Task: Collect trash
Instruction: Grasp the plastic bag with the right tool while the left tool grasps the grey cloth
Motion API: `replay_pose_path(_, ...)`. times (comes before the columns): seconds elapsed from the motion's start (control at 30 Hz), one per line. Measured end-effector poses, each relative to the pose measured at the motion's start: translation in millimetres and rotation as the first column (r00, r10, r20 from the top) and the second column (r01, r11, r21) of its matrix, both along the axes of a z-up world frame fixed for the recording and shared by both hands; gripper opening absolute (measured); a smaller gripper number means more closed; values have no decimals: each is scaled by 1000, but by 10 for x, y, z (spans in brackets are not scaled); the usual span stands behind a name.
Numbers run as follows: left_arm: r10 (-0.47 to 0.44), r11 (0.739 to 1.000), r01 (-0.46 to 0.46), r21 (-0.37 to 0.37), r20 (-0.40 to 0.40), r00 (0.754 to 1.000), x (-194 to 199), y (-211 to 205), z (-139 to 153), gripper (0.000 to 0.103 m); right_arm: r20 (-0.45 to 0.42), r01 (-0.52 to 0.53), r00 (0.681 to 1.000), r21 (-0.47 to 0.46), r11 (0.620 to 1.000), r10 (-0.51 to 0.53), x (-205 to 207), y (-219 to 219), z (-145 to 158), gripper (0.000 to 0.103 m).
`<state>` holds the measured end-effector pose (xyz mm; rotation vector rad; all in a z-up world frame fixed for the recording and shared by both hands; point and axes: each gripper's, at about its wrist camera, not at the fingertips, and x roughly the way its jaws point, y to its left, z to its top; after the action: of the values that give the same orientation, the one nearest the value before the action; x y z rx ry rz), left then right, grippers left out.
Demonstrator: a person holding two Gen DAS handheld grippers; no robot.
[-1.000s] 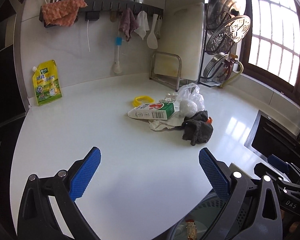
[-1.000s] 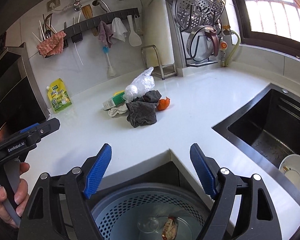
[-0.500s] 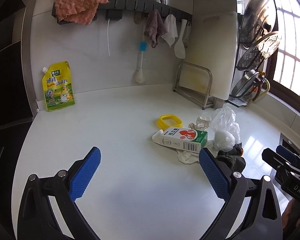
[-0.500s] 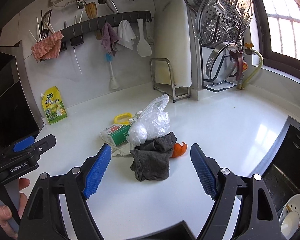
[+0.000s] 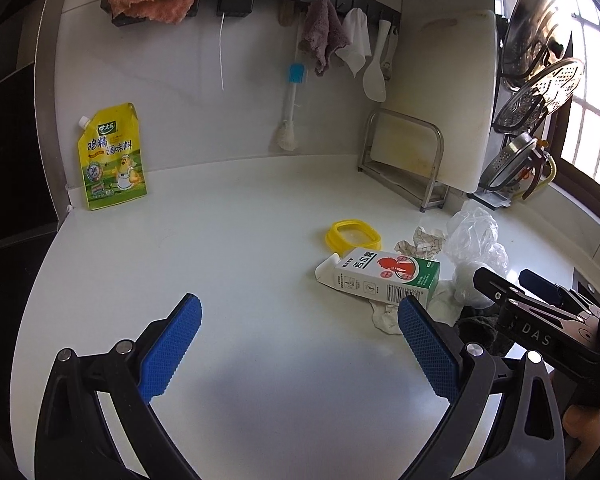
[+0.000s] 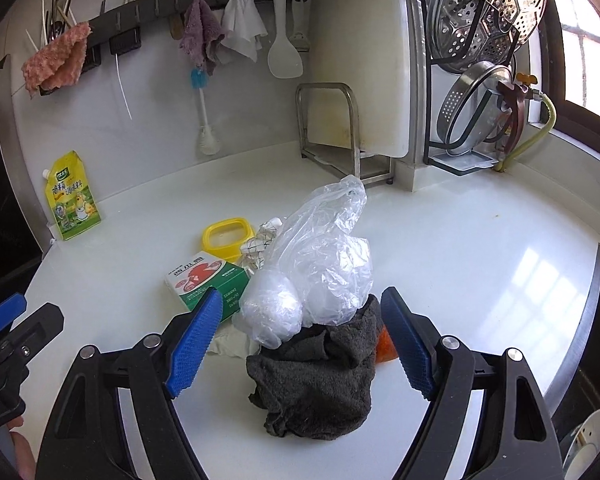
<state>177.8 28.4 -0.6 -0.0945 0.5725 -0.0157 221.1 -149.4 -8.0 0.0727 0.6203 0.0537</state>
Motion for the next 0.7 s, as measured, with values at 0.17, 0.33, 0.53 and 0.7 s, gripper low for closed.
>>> replay_pose_path(0.17, -13, 1000, 13, 4, -14, 1000, 13, -38, -28, 97, -22, 0, 1000, -53, 999, -1, 137, 83, -64, 77)
replay_pose_path(0.33, -23, 1000, 24, 10, -18, 1000, 5, -86, -32, 97, -33, -26, 999, -101, 995, 23, 161, 176, -109, 50)
replay_pose_path(0.53, -36, 999, 36, -9, -30, 999, 2, -147, -39, 97, -1, -43, 999, -59, 997, 43, 63, 68, -6, 35)
replay_pose_path(0.7, -62, 998, 61, -22, -34, 997, -6, -274, -52, 97, 50, -39, 998, 10, 999, 39, -143, -174, 183, 35)
